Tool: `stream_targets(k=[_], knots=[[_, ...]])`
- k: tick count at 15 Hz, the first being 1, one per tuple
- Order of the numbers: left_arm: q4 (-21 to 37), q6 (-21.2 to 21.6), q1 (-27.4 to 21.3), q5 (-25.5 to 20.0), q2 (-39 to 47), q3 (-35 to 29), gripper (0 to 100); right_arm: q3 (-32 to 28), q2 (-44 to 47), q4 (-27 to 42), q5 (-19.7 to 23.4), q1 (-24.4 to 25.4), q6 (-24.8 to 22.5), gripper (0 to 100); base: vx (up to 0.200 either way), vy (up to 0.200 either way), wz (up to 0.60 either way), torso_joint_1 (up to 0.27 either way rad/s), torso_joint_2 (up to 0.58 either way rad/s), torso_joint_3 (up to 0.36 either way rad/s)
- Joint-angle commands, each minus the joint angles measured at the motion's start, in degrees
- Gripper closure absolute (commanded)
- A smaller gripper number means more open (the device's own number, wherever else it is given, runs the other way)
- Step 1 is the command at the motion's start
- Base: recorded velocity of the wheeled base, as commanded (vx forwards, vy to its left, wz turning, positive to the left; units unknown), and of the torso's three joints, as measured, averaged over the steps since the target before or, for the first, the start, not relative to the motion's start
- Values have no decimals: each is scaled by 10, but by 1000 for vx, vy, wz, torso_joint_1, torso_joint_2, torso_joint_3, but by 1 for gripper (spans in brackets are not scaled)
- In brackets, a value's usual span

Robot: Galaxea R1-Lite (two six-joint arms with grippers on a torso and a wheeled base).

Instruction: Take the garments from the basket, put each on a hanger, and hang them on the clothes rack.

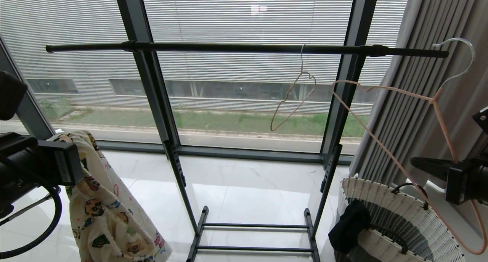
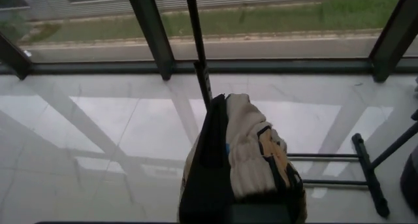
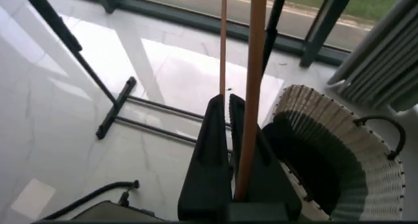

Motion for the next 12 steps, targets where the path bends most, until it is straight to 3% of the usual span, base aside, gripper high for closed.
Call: stream_targets(k=[1,2,6,8,12], knots=[[-61,-24,-37,62,128,-78,100,14,-60,66,26,122,1,100,0,0,0,0,0,0],[-77,-38,-50,89,169,-106,100,26,-71,78,29,166,1,100,0,0,0,0,0,0],[-81,-134,-115,111,293,-203,100,61,-86,88,28,317,2,100,0,0,0,0,0,0],[-81,-140,-136,138,338,-245,100,62,-82,91,28,348,1,100,0,0,0,0,0,0],[-81,-140,-186,142,367,-271,100,65,-74,88,25,348,4,100,0,0,0,0,0,0]])
